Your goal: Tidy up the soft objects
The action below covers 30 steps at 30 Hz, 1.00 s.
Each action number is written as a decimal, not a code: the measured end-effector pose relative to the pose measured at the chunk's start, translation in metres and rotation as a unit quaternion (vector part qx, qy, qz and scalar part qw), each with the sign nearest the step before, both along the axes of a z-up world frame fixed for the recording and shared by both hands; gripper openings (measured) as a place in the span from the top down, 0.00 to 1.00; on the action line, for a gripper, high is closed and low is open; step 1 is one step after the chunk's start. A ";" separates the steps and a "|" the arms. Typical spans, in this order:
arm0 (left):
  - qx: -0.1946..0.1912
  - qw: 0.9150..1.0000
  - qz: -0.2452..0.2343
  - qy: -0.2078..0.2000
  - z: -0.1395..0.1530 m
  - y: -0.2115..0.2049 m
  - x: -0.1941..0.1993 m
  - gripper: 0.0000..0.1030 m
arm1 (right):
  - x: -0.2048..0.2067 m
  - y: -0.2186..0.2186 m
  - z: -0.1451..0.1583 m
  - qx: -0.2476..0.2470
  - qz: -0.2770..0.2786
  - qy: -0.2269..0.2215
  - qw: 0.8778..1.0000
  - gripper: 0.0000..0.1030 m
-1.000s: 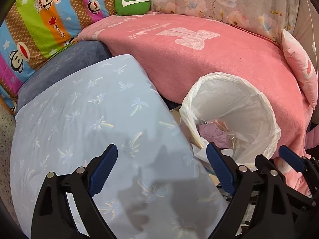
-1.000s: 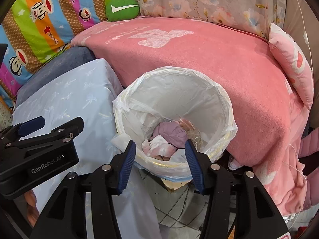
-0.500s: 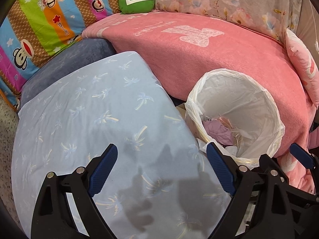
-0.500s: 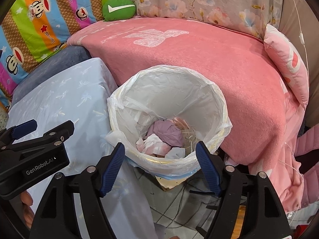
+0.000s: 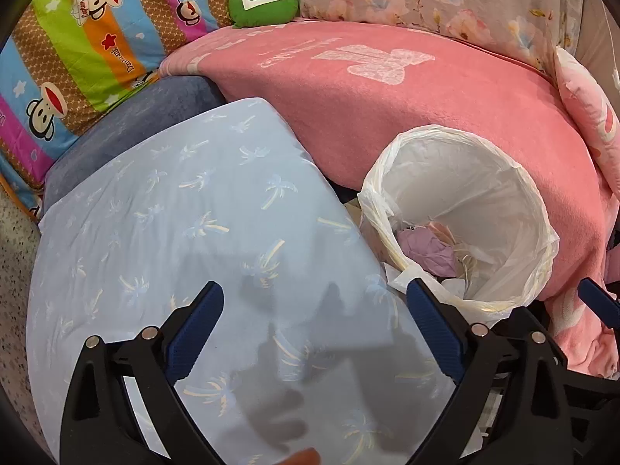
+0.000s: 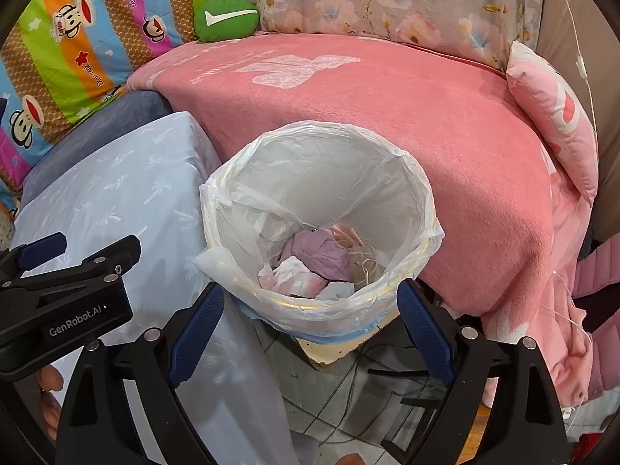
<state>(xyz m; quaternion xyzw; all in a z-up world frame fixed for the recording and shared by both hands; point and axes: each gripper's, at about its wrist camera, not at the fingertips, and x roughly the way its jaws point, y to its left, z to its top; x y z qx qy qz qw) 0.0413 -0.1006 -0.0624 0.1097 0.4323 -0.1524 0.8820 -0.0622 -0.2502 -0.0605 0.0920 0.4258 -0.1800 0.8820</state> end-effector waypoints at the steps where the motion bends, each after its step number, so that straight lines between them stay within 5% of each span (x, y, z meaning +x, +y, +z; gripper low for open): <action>1: 0.001 1.000 0.000 -0.001 0.000 0.000 0.000 0.10 | -0.001 -0.001 0.000 -0.001 -0.001 -0.001 1.000 0.15; 6: 0.004 1.000 0.000 -0.003 0.000 -0.001 -0.001 0.09 | -0.003 -0.002 0.000 -0.001 -0.002 -0.001 1.000 0.14; 8: 0.008 1.000 0.001 -0.004 0.000 -0.001 -0.002 0.08 | -0.003 -0.003 -0.001 0.004 -0.002 0.001 1.000 0.06; 30: 0.013 1.000 0.001 -0.007 -0.001 -0.001 -0.005 0.08 | -0.006 -0.009 -0.001 0.003 -0.010 -0.002 1.000 0.06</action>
